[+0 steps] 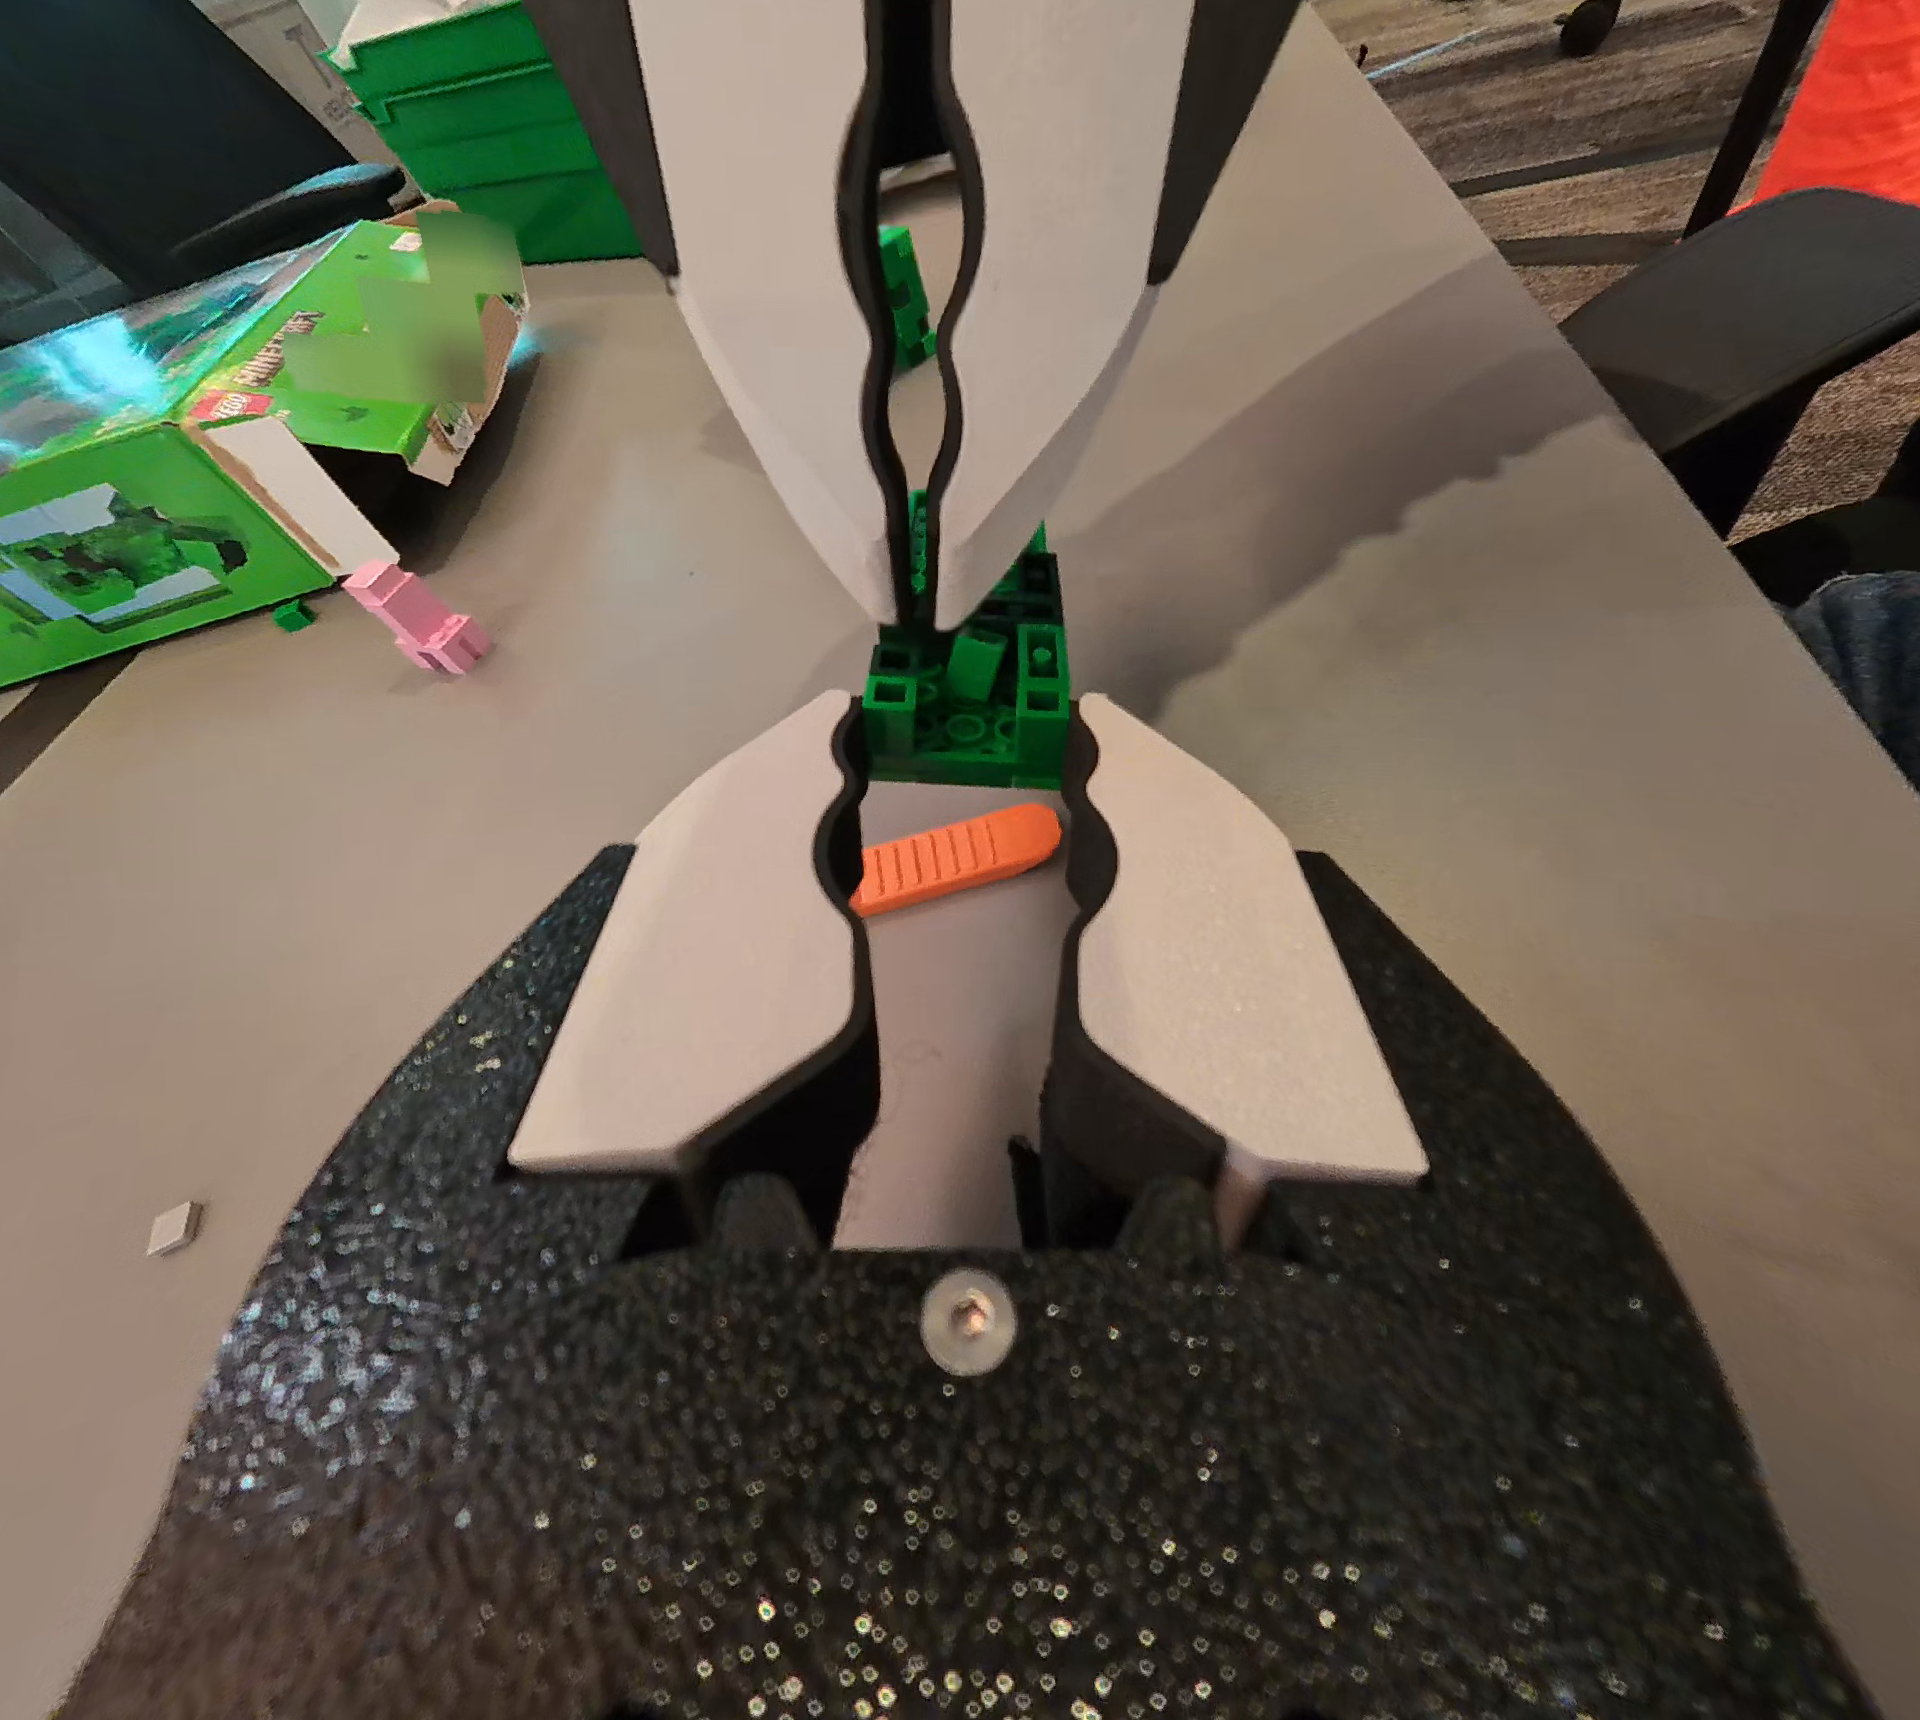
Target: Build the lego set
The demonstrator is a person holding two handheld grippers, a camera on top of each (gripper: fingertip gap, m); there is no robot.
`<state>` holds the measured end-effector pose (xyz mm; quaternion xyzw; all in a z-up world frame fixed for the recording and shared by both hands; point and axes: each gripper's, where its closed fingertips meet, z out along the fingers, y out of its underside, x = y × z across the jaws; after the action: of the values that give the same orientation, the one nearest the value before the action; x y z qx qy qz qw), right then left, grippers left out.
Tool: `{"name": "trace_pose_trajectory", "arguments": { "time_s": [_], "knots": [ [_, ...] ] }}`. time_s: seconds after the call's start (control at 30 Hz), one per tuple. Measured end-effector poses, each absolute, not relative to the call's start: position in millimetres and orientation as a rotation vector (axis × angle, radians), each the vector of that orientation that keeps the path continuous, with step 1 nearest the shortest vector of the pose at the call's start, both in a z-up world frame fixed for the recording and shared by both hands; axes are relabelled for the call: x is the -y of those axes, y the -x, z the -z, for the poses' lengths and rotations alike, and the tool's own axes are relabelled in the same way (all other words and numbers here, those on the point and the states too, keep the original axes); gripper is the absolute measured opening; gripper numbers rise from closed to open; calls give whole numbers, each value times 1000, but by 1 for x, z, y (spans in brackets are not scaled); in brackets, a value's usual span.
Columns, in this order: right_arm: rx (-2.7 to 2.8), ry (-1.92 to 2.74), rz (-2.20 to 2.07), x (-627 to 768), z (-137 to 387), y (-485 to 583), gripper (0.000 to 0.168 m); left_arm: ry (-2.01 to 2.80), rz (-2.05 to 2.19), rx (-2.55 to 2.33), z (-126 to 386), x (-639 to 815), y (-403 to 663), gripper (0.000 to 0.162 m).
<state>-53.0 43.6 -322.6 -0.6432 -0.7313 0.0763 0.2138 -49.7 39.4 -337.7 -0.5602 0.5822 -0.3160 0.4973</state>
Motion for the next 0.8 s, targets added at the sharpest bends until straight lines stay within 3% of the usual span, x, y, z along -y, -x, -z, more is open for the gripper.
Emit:
{"name": "trace_pose_trajectory", "arguments": {
  "time_s": [0.03,0.27,0.8],
  "knots": [
    [2013,1795,-228,-44,321,53,4,1359,763,-1406,338,-40,50,36],
    [2009,1868,-354,-33,324,52,10,1358,750,-1416,339,-40,50,35],
    [1950,1841,-343,-41,319,53,5,1358,778,-1405,337,-39,50,35]
  ]
}}
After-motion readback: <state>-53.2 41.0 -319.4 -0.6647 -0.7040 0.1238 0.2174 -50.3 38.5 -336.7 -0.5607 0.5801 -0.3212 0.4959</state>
